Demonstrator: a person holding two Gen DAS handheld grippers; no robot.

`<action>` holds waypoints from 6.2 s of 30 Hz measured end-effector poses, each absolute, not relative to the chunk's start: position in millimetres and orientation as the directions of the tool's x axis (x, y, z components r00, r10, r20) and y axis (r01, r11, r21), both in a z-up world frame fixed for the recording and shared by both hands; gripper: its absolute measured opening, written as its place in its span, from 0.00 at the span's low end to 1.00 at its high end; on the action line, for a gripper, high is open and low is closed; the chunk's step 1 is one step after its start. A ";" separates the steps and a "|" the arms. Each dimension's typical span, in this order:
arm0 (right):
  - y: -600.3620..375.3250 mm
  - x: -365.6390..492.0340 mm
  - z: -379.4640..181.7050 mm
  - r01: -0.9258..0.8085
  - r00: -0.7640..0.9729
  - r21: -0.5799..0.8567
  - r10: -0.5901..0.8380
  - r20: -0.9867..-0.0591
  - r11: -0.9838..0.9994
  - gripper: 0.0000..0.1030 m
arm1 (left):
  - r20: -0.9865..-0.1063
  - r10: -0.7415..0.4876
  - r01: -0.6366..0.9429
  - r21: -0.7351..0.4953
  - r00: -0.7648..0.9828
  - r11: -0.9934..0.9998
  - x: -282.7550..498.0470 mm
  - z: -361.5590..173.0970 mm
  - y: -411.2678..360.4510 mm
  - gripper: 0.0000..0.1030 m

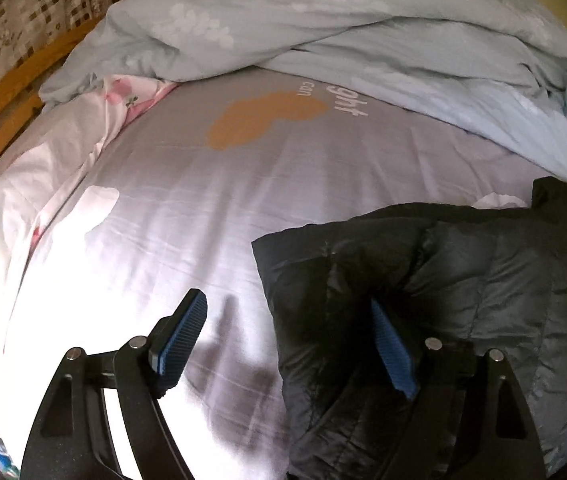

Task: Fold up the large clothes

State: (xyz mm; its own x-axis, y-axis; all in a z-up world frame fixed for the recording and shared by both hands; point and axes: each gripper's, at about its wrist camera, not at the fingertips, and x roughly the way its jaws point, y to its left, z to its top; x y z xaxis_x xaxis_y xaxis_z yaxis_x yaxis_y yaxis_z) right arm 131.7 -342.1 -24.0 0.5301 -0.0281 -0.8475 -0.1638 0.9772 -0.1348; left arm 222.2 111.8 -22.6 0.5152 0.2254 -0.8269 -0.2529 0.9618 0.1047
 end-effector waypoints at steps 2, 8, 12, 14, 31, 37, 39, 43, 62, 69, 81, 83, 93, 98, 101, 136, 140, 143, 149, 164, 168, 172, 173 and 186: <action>-347.0 136.9 -26.6 -0.090 0.547 -0.219 -0.136 -0.826 0.972 0.50 | -0.813 0.191 -0.236 0.068 0.550 0.969 211.3 -19.1 116.5 0.77; -366.8 116.7 -8.9 -0.075 0.589 -0.153 -0.080 -0.804 0.985 0.50 | -0.685 0.111 -0.120 0.035 0.720 0.992 154.7 14.8 122.5 0.78; -377.2 96.4 7.1 -0.038 0.650 -0.106 -0.056 -0.758 0.994 0.50 | -0.584 0.115 -0.118 0.032 0.804 0.992 116.4 38.6 127.9 0.81; -374.6 80.6 19.6 -0.030 0.703 -0.103 -0.052 -0.710 0.994 0.50 | -0.525 0.103 -0.095 0.042 0.845 0.995 91.9 49.9 125.9 0.81; -322.2 -74.8 46.5 0.007 0.929 0.022 0.001 -0.371 1.000 0.92 | -0.223 -0.120 0.127 0.017 0.967 0.992 -84.4 82.8 67.9 1.00; -312.0 -94.6 14.5 0.028 0.901 -0.016 -0.032 -0.432 0.999 0.94 | -0.291 -0.134 0.165 0.084 0.947 0.983 -104.6 54.7 43.8 1.00; -304.7 -101.2 8.7 -0.005 0.895 -0.030 -0.008 -0.446 1.000 0.94 | -0.364 -0.162 0.216 0.114 0.917 0.970 -104.7 41.7 32.7 1.00; -283.2 -106.4 -1.7 -0.163 0.854 -0.062 0.110 -0.509 0.985 0.94 | -0.548 -0.192 0.334 0.171 0.814 0.927 -95.0 8.7 6.0 0.99; -241.7 -83.6 -73.9 -0.084 0.775 -0.485 -0.249 -0.581 0.870 0.94 | -0.699 0.130 0.118 0.295 0.703 0.948 -55.2 -45.9 19.2 0.94; -266.5 -84.1 -55.2 -0.039 0.776 -0.372 -0.206 -0.596 0.927 0.29 | -0.647 0.139 0.049 0.264 0.750 0.963 -55.7 -30.9 31.7 0.19; -280.9 -143.8 -3.9 -0.140 0.781 -0.288 -0.073 -0.620 0.947 0.21 | -0.647 0.073 0.107 0.235 0.759 0.966 -121.6 16.2 41.3 0.20; -282.1 -138.7 0.2 -0.126 0.773 -0.280 -0.083 -0.629 0.952 0.22 | -0.631 0.081 0.099 0.244 0.772 0.965 -118.0 26.4 39.8 0.23; -282.3 -79.6 30.3 -0.076 0.814 -0.347 -0.142 -0.562 0.935 0.26 | -0.577 0.138 0.047 0.294 0.805 0.955 -59.3 47.5 24.7 0.49; -276.9 -43.2 47.4 -0.048 0.843 -0.365 -0.158 -0.514 0.930 0.15 | -0.513 0.162 0.016 0.324 0.843 0.946 -18.1 65.7 18.9 0.49; -283.4 -9.5 62.0 -0.005 0.846 -0.307 -0.159 -0.508 0.952 0.14 | -0.483 0.167 -0.010 0.311 0.860 0.950 14.2 84.6 18.4 0.49; -423.0 68.3 -7.7 -0.051 0.693 0.264 0.225 -0.685 0.963 0.82 | -0.583 0.172 -0.030 0.245 0.794 0.969 104.9 18.5 49.1 0.82; -431.6 94.1 -46.9 0.025 0.637 0.299 0.215 -0.740 0.954 0.82 | -0.619 0.141 -0.023 0.195 0.773 0.981 100.7 13.8 58.8 0.95; -436.6 106.8 -52.2 0.010 0.662 0.396 0.291 -0.691 0.918 0.82 | -0.679 0.048 0.010 0.082 0.733 0.997 97.6 9.9 72.4 1.00; -406.3 106.6 -49.4 -0.083 0.633 0.379 0.343 -0.695 0.922 0.31 | -0.737 -0.167 0.072 -0.159 0.655 0.985 106.2 2.7 85.5 0.31; -356.3 15.1 21.0 -0.073 0.742 0.070 0.101 -0.663 0.995 0.60 | -0.657 -0.032 0.073 0.034 0.753 0.997 64.3 57.2 87.9 0.25; -360.2 -14.1 57.3 0.082 0.888 -0.042 -0.092 -0.451 0.996 0.75 | -0.666 -0.001 0.042 0.047 0.746 0.998 71.1 48.5 86.4 0.32; -375.0 -23.1 63.4 -0.032 0.930 0.064 0.053 -0.362 0.997 0.29 | -0.648 0.014 0.041 0.069 0.762 0.997 69.7 45.9 82.6 0.29; -373.6 -20.0 61.2 -0.062 0.923 0.079 0.087 -0.376 0.995 0.20 | -0.643 0.015 0.040 0.071 0.766 0.997 69.3 45.3 81.7 0.28; -402.7 40.8 -20.3 0.206 0.634 0.076 -0.074 -0.770 0.976 0.11 | -0.681 0.050 0.023 0.098 0.731 0.995 103.8 12.7 80.7 0.32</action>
State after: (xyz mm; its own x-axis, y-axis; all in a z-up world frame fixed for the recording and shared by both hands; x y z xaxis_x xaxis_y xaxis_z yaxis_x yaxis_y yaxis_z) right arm 40.8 -402.7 -20.3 0.6340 -0.0738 -0.7698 0.2062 0.9755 0.0763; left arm 103.8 80.7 12.7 0.7308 0.0502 -0.6808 0.0229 0.9949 0.0979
